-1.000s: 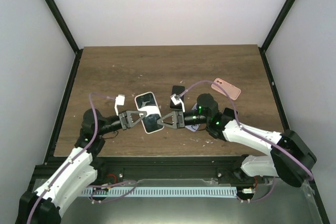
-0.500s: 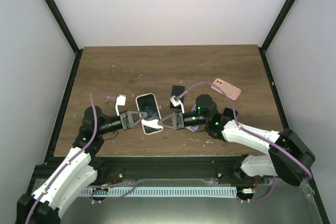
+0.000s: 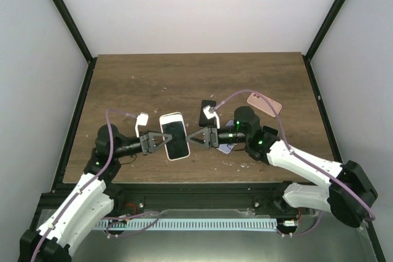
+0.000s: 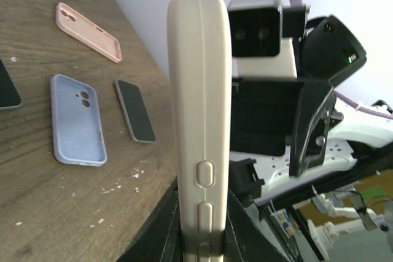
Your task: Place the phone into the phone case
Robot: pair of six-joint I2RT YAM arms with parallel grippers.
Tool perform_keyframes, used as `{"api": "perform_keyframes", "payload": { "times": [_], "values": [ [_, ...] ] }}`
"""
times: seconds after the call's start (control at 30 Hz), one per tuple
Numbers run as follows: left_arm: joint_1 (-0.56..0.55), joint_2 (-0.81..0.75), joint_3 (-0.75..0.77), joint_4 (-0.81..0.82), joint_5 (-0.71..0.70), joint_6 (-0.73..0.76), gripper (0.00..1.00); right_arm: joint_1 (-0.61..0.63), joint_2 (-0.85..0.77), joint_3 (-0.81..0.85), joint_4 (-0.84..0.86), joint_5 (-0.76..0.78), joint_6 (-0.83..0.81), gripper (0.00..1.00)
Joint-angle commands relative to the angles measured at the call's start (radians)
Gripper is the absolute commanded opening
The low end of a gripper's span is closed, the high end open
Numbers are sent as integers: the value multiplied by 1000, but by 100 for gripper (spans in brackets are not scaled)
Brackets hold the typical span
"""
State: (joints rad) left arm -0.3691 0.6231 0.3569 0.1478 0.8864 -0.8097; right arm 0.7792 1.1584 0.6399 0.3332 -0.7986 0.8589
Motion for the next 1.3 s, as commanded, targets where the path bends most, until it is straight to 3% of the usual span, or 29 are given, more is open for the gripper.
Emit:
{"api": "perform_keyframes", "payload": {
  "times": [0.0, 0.3, 0.67, 0.87, 0.9, 0.97, 1.2, 1.27],
  "values": [
    [3, -15, 14, 122, 115, -44, 0, -18, -34, 96, -95, 47, -102, 59],
    [-13, 23, -23, 283, 204, -149, 0, -40, 47, 259, -184, 0, -154, 67],
    [-19, 44, -19, 291, 218, -151, 0, -40, 129, 290, -118, -75, -109, 62],
    [-20, 55, 12, 113, 179, -59, 0, -43, 103, 275, -123, -20, -108, 32],
    [-20, 60, 20, 84, 173, -33, 0, -45, 95, 271, -126, -9, -111, 26],
    [-19, 74, 26, 33, 140, 1, 0, -49, 87, 270, -136, 15, -121, 3],
    [-19, 148, 88, -164, 35, 138, 0, -49, 127, 297, -230, 56, -159, 1],
    [-19, 161, 77, -150, 41, 131, 0, -49, 135, 286, -233, 58, -152, 8]
  ]
}}
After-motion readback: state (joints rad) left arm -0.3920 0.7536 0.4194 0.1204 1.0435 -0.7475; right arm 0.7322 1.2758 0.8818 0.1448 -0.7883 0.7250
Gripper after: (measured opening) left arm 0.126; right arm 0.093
